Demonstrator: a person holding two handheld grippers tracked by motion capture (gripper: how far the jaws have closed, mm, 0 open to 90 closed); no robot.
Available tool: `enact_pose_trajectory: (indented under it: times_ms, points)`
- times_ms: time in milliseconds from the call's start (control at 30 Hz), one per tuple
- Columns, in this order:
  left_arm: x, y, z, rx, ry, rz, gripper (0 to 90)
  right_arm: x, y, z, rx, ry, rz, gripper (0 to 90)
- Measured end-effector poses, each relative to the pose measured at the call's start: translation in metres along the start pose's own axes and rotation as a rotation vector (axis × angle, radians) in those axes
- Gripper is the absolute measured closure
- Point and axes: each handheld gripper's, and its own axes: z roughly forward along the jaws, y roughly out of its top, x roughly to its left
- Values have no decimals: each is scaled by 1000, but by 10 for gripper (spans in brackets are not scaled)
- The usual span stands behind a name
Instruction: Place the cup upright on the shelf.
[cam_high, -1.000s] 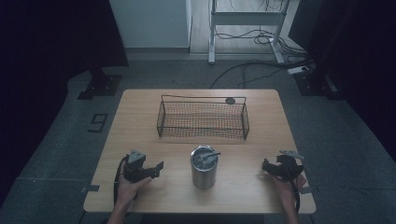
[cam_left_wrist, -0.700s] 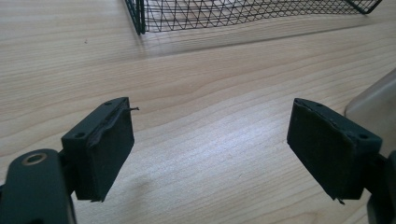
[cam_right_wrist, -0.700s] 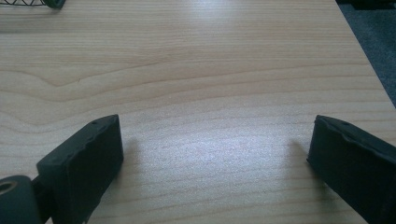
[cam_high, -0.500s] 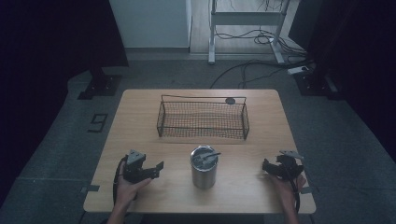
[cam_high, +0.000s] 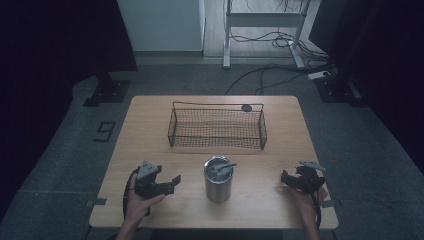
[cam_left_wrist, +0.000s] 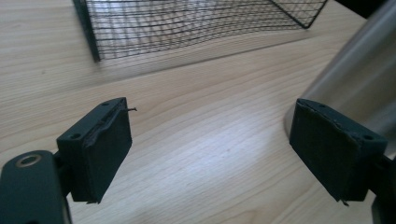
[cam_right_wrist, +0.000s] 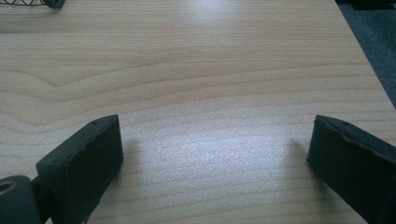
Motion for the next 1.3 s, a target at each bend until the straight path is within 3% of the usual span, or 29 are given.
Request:
enact_pose_trajectory:
  times_ms: [300, 467, 667, 1300]
  points:
    - [-11, 2, -1, -7, -49, 28, 129, 0, 0, 0, 1, 0, 1, 33]
    - [-24, 3, 1, 3, -97, 61, 112, 0, 0, 0, 1, 0, 1, 33]
    - [-36, 3, 3, 12, -126, 91, 100, 0, 0, 0, 0, 1, 0, 33]
    - [-65, 2, 21, 42, -167, 157, 61, 0, 0, 0, 0, 0, 1, 33]
